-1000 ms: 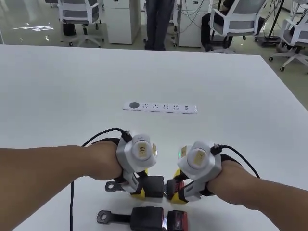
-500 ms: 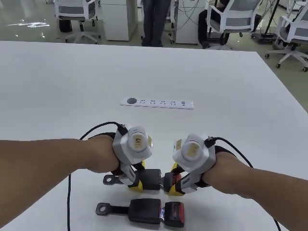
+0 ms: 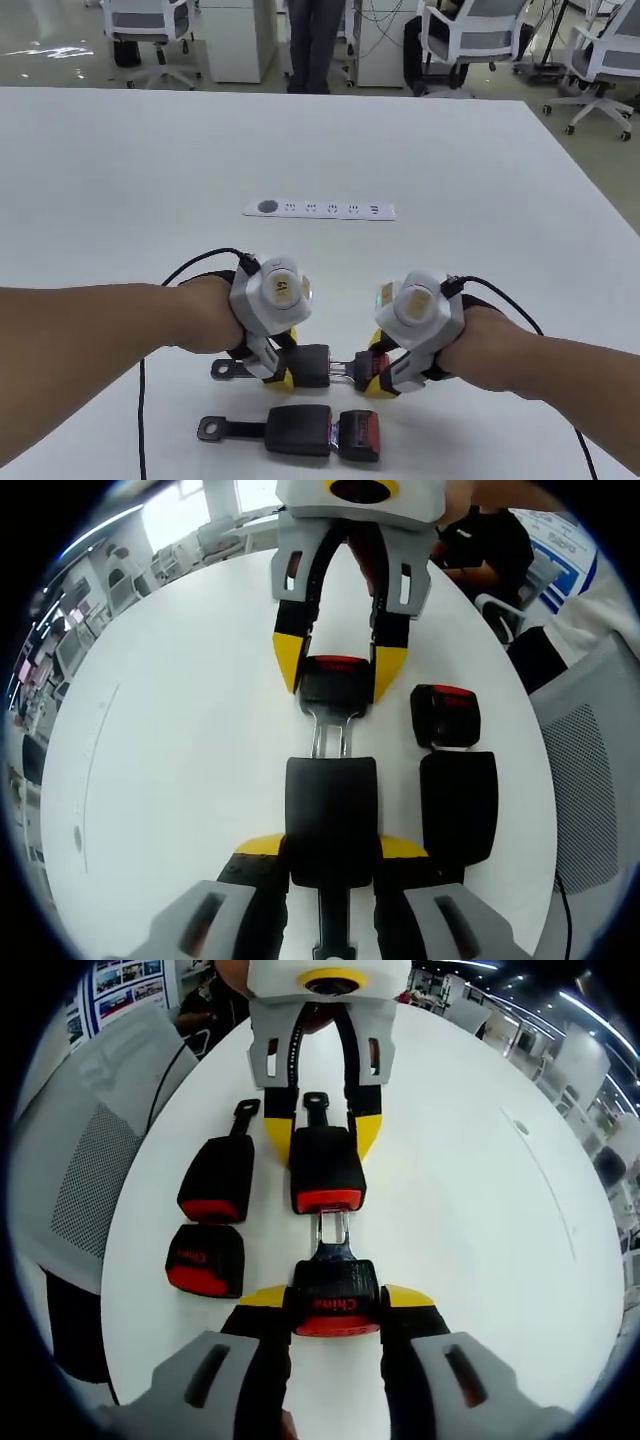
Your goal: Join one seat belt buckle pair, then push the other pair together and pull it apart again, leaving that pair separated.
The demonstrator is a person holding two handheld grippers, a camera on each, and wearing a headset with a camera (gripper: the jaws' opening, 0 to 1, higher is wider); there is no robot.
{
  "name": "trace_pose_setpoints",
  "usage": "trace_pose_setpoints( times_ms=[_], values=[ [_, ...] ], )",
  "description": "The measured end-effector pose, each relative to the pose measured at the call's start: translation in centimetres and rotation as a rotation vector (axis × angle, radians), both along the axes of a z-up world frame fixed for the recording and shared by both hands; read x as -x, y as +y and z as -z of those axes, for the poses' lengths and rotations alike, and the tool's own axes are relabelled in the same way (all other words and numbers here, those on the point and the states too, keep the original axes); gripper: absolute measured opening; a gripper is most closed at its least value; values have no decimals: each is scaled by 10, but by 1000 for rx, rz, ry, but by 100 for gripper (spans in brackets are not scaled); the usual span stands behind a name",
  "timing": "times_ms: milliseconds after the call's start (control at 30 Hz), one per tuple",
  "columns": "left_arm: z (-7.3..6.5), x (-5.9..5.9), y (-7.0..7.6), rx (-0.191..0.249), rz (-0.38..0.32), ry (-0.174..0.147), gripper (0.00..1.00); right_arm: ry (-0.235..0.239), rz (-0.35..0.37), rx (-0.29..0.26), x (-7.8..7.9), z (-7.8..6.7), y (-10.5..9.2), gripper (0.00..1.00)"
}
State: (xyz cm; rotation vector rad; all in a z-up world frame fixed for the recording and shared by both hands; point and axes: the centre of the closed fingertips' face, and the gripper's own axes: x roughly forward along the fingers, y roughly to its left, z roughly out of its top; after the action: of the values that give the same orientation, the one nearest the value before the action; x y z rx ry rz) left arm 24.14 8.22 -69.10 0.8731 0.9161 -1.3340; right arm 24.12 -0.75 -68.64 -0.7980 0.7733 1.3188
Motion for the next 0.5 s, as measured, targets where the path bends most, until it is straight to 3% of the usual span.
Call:
trace_pose_setpoints(
  times_ms=[267, 500],
  values=[
    [0, 1, 0, 6, -8, -1, 33, -25, -18, 43, 5, 2, -33, 33],
    [0, 0, 2, 11, -25, -9, 33, -14, 1, 74, 4, 4, -65, 33]
  ],
)
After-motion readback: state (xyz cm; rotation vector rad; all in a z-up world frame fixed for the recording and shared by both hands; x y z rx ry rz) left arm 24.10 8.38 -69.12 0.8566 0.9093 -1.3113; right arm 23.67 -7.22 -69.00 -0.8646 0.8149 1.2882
